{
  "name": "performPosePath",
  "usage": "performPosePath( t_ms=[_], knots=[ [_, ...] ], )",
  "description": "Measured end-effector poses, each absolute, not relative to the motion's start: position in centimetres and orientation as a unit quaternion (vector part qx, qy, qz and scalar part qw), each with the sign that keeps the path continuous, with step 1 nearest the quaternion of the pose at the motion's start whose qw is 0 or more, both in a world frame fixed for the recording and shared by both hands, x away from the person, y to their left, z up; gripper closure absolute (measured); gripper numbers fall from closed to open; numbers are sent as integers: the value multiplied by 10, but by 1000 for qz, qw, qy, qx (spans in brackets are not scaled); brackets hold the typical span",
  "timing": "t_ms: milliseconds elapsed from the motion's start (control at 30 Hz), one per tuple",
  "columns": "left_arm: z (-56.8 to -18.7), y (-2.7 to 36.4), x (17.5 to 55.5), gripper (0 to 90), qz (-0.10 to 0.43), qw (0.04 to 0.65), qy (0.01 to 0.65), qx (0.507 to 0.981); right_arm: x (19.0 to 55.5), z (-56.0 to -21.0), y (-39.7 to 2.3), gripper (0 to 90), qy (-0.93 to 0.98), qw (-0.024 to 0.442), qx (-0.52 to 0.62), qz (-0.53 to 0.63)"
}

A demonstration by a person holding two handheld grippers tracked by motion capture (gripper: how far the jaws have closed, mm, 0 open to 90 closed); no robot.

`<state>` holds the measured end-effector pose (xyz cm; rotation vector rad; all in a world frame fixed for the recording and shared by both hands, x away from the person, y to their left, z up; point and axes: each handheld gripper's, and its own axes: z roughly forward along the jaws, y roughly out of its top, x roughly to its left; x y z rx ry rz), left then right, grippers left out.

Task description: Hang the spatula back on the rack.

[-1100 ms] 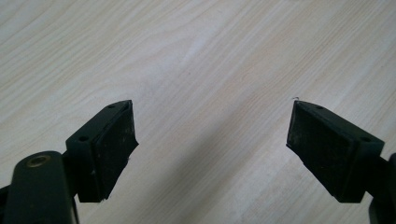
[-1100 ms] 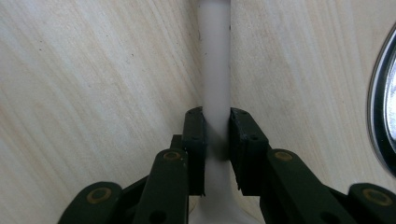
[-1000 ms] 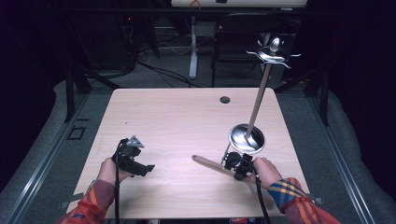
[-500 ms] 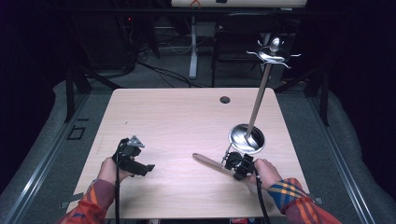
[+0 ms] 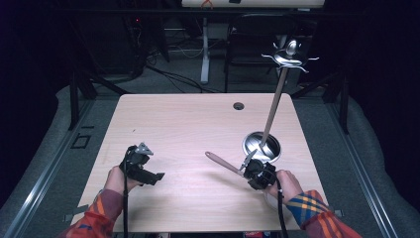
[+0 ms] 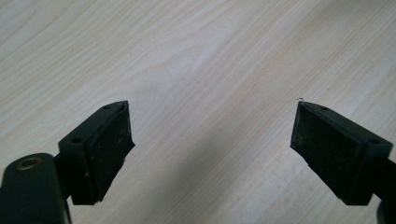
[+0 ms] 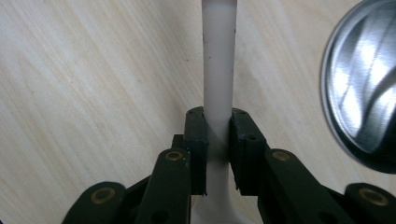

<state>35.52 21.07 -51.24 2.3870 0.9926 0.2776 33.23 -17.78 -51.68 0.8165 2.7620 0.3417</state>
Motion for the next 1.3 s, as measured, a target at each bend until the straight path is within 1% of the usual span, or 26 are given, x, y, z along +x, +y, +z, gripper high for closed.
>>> performPosePath(
  t_ms=[100,233,267,400,533,700,800,1000,1233,1300],
  knots=[
    [-513,212,356,104,104,270,376,880,331,-512,-181,784,941,124,287,126],
    [-514,214,357,76,107,269,382,878,328,-504,-189,784,932,140,301,146],
    [-514,215,357,57,107,266,384,877,328,-501,-193,784,927,148,309,152],
    [-514,217,358,28,121,262,390,874,327,-499,-197,784,919,163,318,165],
    [-517,217,360,1,120,255,391,876,327,-495,-203,784,911,180,324,180],
    [-517,220,359,1,123,255,395,874,327,-490,-206,784,899,196,336,202],
    [-518,220,361,4,110,252,393,878,326,-488,-209,784,891,204,346,214],
    [-519,218,362,7,116,250,391,878,325,-480,-219,784,871,222,368,238],
    [-518,217,361,11,108,253,387,880,320,-471,-235,783,840,237,401,278],
    [-518,216,361,11,116,249,388,880,319,-470,-238,784,835,242,407,281]
  ],
)
